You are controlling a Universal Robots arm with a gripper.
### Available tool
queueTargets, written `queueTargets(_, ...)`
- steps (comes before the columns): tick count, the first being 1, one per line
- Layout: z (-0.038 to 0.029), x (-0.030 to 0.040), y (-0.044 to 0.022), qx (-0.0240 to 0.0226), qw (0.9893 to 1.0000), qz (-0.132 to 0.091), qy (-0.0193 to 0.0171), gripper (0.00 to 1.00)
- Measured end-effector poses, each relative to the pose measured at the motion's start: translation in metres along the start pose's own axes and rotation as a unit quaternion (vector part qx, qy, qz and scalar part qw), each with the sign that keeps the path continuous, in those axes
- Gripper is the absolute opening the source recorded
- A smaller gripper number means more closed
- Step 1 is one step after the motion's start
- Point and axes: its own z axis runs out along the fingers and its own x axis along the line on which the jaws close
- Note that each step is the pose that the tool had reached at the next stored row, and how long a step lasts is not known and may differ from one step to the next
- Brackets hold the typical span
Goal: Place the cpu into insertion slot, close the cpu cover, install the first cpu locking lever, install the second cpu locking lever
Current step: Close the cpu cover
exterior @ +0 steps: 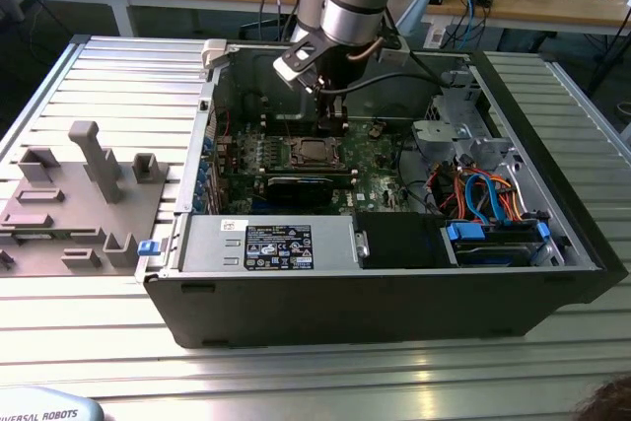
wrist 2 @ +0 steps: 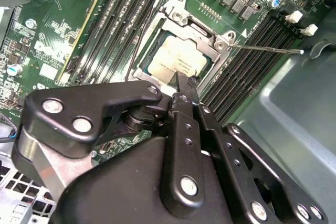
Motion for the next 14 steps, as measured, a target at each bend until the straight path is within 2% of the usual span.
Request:
queueTargets(6,-0.0036,0.0,-0.0004,0.0,1.0,0.0,0.0,0.11)
queueTargets(14,-0.0158,0.0002,-0.0018,0.0,1.0,0.0,0.0,0.11)
